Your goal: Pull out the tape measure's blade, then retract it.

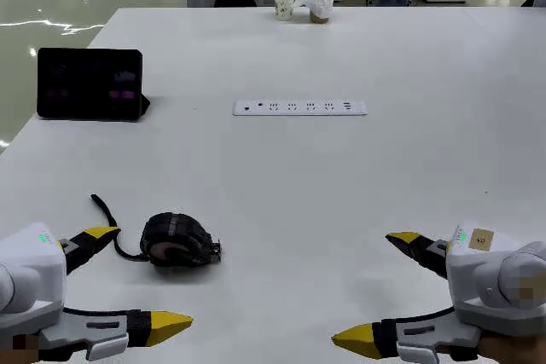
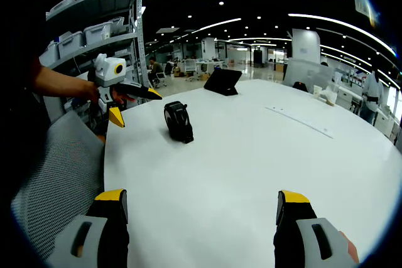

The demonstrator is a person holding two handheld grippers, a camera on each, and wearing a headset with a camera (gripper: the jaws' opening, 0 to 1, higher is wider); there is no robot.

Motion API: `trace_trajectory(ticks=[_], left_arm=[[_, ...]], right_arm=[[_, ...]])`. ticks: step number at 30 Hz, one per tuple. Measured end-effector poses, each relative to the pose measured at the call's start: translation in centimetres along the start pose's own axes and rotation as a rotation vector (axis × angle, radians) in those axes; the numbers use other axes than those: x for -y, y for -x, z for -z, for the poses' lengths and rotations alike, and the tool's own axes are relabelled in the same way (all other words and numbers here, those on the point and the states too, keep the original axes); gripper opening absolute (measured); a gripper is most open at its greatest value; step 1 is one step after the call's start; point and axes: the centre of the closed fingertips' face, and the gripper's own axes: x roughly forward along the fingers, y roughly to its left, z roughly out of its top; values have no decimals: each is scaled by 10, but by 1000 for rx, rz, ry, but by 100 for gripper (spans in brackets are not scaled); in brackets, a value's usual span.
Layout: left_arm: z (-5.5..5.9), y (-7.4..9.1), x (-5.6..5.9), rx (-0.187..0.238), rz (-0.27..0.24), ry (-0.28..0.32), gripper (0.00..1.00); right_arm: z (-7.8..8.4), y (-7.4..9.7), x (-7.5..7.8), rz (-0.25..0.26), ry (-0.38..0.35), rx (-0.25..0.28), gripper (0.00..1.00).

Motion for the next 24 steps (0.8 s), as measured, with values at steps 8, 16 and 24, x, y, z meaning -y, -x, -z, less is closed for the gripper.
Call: trace_trajectory(ticks=[8, 16, 24], left_arm=[[-1, -5, -6, -17, 14, -21, 99], [-1, -10, -9, -42, 44, -50, 99], [2, -15, -12, -73, 80, -73, 99]], right_arm=[[-2, -7, 3, -28, 21, -13, 99], [-3, -15, 7, -58, 48, -33, 99], [-5, -24, 8, -97, 80, -56, 99]])
